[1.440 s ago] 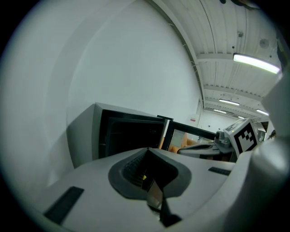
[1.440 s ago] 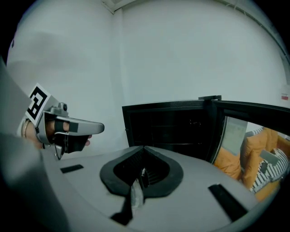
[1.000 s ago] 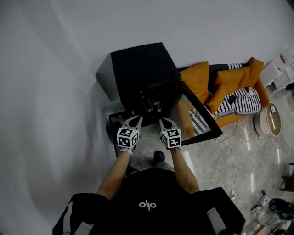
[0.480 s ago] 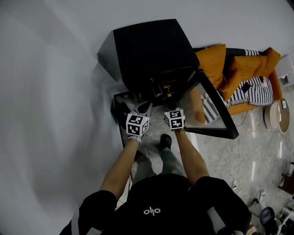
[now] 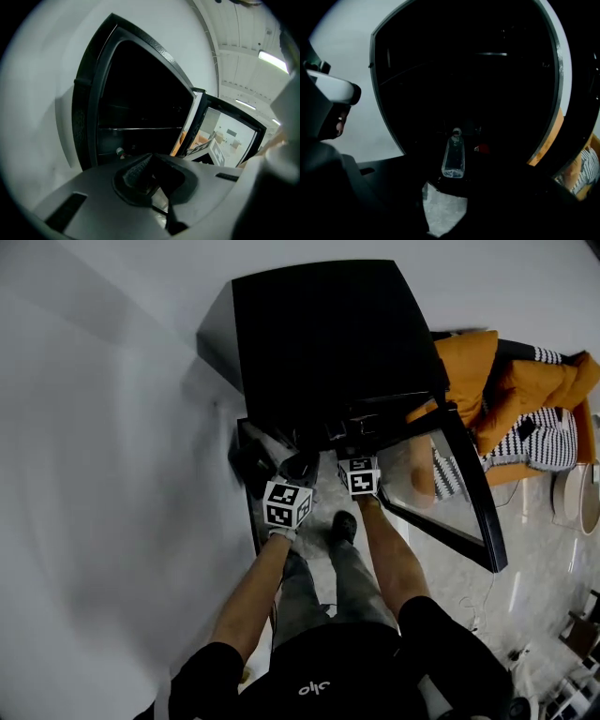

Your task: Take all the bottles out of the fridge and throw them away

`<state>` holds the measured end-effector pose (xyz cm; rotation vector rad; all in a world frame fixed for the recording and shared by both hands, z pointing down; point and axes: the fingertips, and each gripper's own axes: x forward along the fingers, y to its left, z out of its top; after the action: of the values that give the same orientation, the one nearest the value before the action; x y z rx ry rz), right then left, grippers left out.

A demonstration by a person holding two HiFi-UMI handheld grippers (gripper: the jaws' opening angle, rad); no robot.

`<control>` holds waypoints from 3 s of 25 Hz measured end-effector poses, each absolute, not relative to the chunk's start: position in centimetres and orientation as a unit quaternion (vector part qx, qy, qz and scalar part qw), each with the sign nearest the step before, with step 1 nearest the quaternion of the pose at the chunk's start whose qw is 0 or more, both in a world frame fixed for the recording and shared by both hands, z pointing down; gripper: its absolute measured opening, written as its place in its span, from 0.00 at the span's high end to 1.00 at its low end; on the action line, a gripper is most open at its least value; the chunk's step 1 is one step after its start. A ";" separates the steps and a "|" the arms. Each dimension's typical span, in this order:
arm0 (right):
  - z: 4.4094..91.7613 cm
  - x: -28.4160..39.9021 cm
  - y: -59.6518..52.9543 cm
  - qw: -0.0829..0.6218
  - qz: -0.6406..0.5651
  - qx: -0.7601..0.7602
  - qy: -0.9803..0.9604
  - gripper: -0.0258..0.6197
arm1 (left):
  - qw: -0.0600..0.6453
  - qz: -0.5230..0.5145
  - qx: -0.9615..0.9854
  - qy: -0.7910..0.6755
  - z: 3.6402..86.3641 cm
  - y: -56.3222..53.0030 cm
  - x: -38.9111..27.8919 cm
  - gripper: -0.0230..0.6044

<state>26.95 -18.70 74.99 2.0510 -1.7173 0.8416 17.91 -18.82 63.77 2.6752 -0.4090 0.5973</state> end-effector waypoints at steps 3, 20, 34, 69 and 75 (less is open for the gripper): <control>77.9 27.4 -19.9 0.167 0.309 0.712 -0.608 0.58 | 0.189 0.216 0.945 -0.155 65.6 -19.6 18.4 0.96; 85.8 27.2 -24.1 0.154 0.265 0.737 -0.602 0.44 | 0.151 0.168 0.960 -0.163 71.7 -21.9 18.3 0.96; 87.0 26.0 -21.2 0.136 0.246 0.771 -0.571 0.48 | 0.118 0.146 0.970 -0.156 72.9 -20.8 14.5 0.96; 60.6 6.3 -9.9 0.188 0.246 0.652 -0.692 0.48 | 0.172 0.143 0.937 -0.267 51.5 -14.6 -3.4 0.96; 60.2 -0.9 -13.6 0.209 0.229 0.590 -0.745 0.48 | 0.192 0.124 0.906 -0.356 51.4 -16.2 -11.7 0.96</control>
<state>-0.92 -13.55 60.19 1.6412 -2.0738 0.6371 -11.70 -16.19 51.43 2.5438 -0.9999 0.3493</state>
